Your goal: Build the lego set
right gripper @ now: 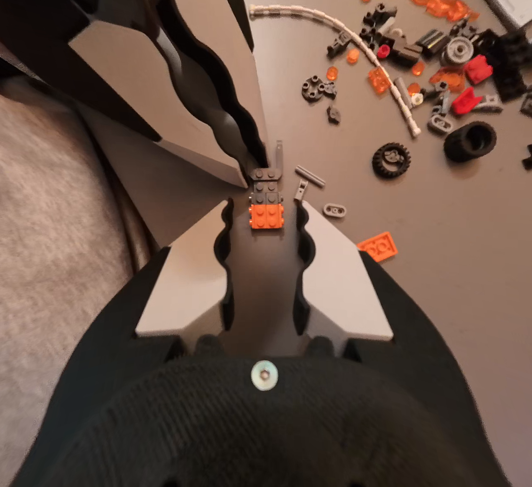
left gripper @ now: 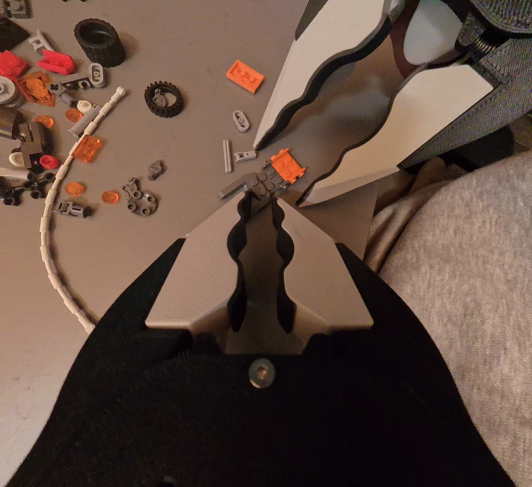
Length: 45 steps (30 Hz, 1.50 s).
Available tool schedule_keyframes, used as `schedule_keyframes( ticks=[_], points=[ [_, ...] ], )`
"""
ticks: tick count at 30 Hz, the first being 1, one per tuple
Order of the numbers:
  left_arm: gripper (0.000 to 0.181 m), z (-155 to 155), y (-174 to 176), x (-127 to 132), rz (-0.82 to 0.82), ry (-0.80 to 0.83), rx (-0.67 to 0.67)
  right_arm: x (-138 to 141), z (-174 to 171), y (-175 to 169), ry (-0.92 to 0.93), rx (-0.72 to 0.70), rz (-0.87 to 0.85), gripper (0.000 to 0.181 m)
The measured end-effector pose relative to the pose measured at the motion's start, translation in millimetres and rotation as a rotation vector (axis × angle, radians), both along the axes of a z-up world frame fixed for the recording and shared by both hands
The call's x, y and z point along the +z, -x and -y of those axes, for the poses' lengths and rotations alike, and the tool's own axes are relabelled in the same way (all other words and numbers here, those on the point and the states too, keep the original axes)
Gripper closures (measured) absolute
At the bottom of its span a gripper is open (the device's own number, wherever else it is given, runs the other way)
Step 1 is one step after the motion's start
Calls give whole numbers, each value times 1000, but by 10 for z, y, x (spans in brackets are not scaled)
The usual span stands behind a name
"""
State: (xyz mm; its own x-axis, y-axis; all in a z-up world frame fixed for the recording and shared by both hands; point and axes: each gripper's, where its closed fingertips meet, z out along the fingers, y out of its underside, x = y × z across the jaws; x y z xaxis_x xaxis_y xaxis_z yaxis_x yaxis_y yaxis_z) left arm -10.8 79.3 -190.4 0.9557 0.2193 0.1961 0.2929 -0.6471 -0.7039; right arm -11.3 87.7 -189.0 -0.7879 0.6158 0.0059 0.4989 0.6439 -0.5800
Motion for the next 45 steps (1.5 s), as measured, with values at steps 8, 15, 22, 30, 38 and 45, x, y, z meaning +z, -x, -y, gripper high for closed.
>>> schedule_keyframes(
  ticks=[8,15,22,30,38,45],
  points=[
    [168,-1,-1,1,9,-3,0,17,49,38,4,32,-24,160],
    [168,0,-2,2,12,-3,0,14,50,29,-16,41,-15,160],
    [168,0,-3,2,6,-2,0,10,49,24,-33,50,-4,160],
    [168,0,-2,2,5,-1,1,8,51,18,-43,41,7,161],
    [168,0,-1,2,-3,1,1,7,57,13,-36,31,14,160],
    [167,6,26,6,2,-3,19,34,40,71,-17,-46,-127,158]
  ],
)
